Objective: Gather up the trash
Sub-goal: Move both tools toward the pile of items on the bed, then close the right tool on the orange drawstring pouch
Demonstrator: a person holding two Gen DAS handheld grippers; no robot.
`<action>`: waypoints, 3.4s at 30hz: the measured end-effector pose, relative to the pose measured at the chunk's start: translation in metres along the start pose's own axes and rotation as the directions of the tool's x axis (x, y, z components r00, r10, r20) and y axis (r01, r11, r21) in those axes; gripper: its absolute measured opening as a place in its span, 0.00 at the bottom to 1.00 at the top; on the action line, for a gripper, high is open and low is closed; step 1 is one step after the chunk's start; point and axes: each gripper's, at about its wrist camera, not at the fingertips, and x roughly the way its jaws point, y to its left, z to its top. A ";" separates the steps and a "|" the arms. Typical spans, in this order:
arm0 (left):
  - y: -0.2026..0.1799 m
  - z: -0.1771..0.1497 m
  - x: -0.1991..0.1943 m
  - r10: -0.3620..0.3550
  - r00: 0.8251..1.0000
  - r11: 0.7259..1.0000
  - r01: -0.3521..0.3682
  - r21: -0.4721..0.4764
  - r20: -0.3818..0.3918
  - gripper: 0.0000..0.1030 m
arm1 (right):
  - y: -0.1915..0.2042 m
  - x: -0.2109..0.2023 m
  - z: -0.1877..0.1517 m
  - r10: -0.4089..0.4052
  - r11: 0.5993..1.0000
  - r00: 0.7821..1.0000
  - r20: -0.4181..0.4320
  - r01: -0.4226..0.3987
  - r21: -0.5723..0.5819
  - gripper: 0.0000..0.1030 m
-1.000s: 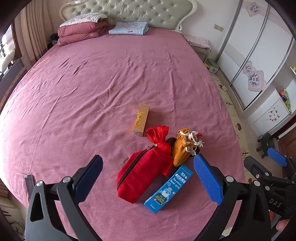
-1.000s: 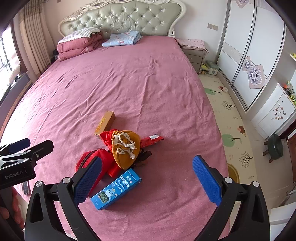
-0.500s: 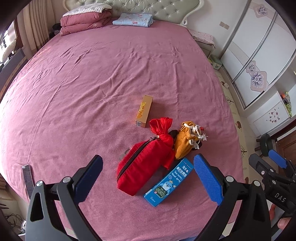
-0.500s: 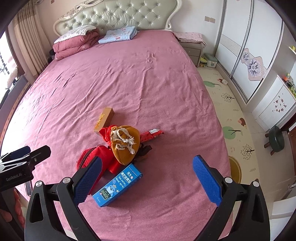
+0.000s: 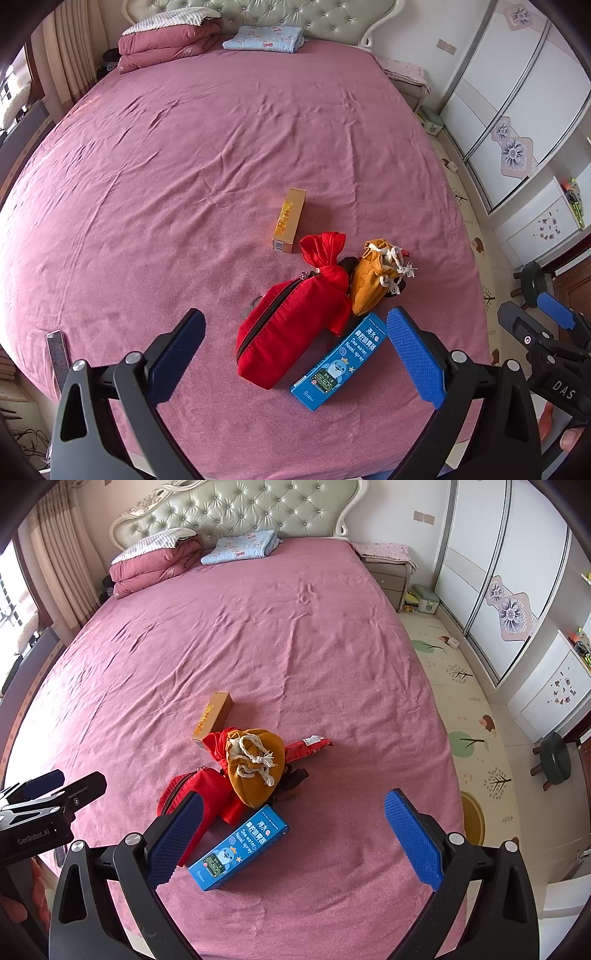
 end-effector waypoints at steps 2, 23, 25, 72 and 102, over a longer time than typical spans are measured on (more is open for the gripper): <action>0.000 0.000 0.000 0.000 1.000 1.000 0.000 0.000 -0.001 0.95 | 0.000 0.001 0.001 0.001 1.000 1.000 -0.004 -0.001 -0.001 0.92; 0.001 0.000 0.006 0.006 1.000 1.000 -0.006 0.006 -0.019 0.95 | -0.001 0.004 0.000 0.013 1.000 1.000 -0.013 -0.013 0.006 0.92; 0.001 0.000 0.007 0.007 1.000 1.000 -0.007 0.007 -0.020 0.95 | 0.000 0.004 -0.002 0.016 1.000 1.000 -0.013 -0.016 0.006 0.92; 0.028 -0.021 0.093 -0.009 0.988 1.000 0.010 0.006 -0.154 0.96 | 0.021 0.093 0.000 0.080 0.996 0.988 -0.135 -0.086 -0.035 0.90; 0.047 -0.029 0.205 -0.051 0.946 0.998 0.057 0.010 -0.319 0.96 | 0.027 0.178 0.016 0.085 0.996 0.978 -0.188 -0.086 0.001 0.35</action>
